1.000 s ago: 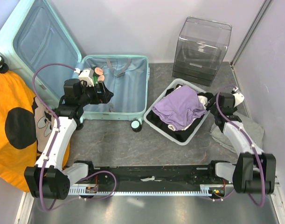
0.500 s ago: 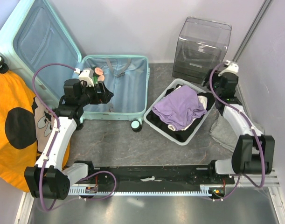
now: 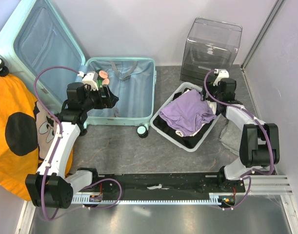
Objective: Open, take out, and arrange the luggage
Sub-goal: Adjust the bin at the center of the board.
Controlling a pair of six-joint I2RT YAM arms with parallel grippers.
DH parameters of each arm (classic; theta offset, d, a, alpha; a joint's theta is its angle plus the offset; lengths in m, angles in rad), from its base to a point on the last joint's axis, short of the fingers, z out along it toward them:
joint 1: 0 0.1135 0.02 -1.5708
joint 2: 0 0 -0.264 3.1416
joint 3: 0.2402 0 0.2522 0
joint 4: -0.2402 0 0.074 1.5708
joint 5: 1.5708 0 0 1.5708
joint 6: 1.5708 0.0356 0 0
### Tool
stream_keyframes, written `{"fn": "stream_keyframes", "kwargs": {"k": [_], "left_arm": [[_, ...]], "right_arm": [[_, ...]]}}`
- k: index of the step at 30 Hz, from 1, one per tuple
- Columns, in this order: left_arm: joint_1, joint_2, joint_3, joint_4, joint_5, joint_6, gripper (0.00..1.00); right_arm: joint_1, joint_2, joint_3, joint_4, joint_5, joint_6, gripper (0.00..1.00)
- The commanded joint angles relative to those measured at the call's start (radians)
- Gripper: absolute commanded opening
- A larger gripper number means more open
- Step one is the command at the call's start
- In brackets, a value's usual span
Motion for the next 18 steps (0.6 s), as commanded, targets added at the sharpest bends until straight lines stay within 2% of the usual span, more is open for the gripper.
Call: {"fn": "stream_keyframes", "kwargs": {"k": [1,3,4,11,13,18], "left_arm": [[0.004,-0.011,-0.005,0.041,0.001,0.016,0.93],[0.005,-0.009,-0.006,0.041,-0.002,0.016,0.93],[0.004,-0.006,-0.006,0.039,-0.001,0.016,0.93],[0.004,-0.009,-0.011,0.050,0.015,0.004,0.93],[0.004,-0.011,-0.014,0.055,0.013,0.002,0.93],[0.004,0.001,-0.017,0.059,0.016,-0.005,0.92]], "right_arm": [[0.011,0.047,-0.038,0.057,0.032,-0.003,0.83],[0.010,0.030,-0.075,0.088,0.086,0.034,0.76],[0.011,0.023,-0.082,0.091,0.103,0.052,0.68],[0.011,-0.063,-0.162,-0.007,0.301,0.239,0.44],[0.013,-0.112,-0.217,-0.006,0.362,0.273,0.41],[0.011,-0.230,-0.317,-0.013,0.505,0.333,0.41]]}}
